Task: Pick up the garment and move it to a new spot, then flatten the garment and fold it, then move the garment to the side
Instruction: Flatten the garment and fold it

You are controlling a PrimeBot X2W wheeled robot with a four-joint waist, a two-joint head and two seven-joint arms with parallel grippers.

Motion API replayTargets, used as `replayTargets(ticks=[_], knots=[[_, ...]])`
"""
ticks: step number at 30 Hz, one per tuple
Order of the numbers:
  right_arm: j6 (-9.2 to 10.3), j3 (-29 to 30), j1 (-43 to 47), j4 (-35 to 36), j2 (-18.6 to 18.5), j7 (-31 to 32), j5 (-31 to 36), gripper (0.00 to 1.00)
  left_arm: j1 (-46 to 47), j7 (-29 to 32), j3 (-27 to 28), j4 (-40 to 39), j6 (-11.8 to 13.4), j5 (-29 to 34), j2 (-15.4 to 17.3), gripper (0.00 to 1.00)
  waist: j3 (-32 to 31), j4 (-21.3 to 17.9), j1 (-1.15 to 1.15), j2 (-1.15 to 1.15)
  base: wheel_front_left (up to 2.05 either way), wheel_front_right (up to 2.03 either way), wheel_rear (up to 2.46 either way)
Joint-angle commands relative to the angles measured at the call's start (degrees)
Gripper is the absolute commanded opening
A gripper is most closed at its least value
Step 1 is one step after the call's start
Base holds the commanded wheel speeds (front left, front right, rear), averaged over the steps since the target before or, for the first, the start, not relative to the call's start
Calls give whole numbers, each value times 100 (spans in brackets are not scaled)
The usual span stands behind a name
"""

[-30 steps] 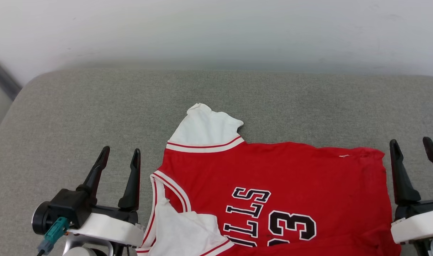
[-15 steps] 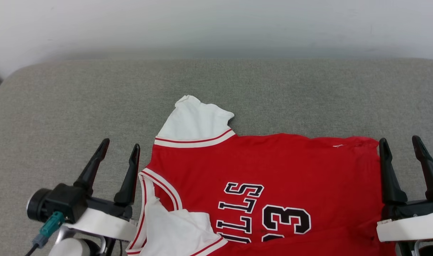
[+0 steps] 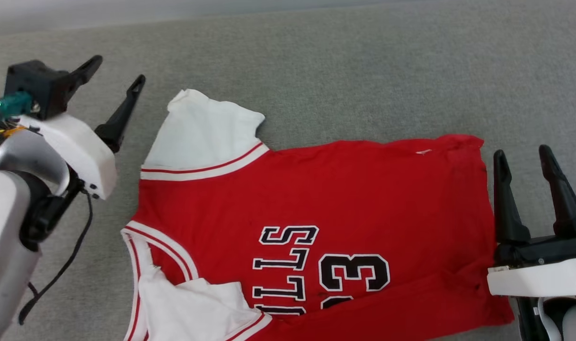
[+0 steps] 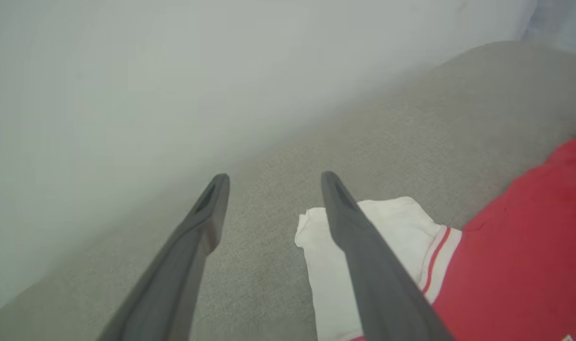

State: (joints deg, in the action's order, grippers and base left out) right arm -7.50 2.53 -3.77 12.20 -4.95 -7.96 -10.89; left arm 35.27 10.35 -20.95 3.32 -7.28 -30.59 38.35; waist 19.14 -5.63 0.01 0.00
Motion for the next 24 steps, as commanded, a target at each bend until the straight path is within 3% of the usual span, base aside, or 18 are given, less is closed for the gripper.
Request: replayTargets(ticks=[1,8,12,17,24], knots=[[2,-42,-76,-39,50,-28,31,100,160,290,-163,47,-9,-83,175,100,317,-323,-1,0,0,0,0],[2,-124,-172,-284,150,-260,-47,100,1258,2251,-989,305,-16,-1196,1030,100,715,-781,-1,0,0,0,0],[2,-167,-219,-463,191,-356,-14,100,1574,3025,-1141,599,-18,-1659,1250,100,891,-959,-1,0,0,0,0],[3,-293,-265,-675,215,-486,-67,100,1817,3663,-1126,923,-19,-2032,1361,100,1066,-1141,-1,0,0,0,0],[2,-364,-383,-900,216,-612,-235,100,1894,3992,-1146,1171,124,-2112,1397,100,1261,-1274,-1,0,0,0,0]])
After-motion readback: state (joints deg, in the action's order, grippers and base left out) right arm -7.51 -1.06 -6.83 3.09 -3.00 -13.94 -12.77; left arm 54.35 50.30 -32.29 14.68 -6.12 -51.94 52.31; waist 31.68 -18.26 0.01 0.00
